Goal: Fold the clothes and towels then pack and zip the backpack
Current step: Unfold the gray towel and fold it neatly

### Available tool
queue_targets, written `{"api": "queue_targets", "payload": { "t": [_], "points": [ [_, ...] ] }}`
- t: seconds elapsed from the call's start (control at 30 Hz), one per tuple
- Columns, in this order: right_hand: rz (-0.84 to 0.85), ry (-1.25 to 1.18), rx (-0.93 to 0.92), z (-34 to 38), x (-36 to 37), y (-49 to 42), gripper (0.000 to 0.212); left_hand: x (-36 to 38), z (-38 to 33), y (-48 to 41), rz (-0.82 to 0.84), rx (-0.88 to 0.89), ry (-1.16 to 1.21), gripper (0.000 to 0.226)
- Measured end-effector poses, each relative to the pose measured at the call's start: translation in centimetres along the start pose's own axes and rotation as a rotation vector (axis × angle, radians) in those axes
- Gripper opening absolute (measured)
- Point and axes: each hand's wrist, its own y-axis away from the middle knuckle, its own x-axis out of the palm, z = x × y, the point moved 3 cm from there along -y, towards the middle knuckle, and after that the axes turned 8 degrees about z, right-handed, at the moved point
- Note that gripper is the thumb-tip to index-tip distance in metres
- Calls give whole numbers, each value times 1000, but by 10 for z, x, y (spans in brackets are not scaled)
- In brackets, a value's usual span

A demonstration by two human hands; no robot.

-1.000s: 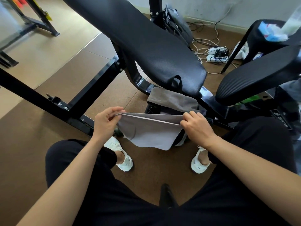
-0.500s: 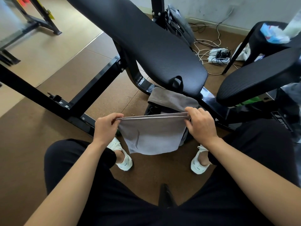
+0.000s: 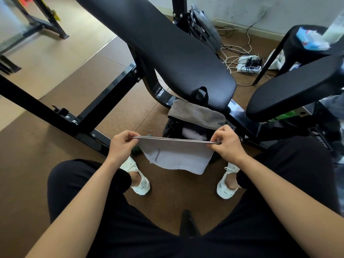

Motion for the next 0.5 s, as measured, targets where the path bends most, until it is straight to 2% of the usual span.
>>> {"api": "queue_targets", "payload": {
  "t": [0.13,0.23,0.37,0.5],
  "points": [
    [129,-291,73,2,-5,0,16,-1,9,-4,-49,-94,263,14],
    [55,-200,118,-5,-7,-4,14,5,12,-5,-56,-158,397,5],
    [-23,-110,220,-12,-6,-7,11,18,10,-3,-16,-208,366,8],
    [-21,-338,280,-4,-3,-3,19,22,4,0,-16,-256,378,9]
  ]
}}
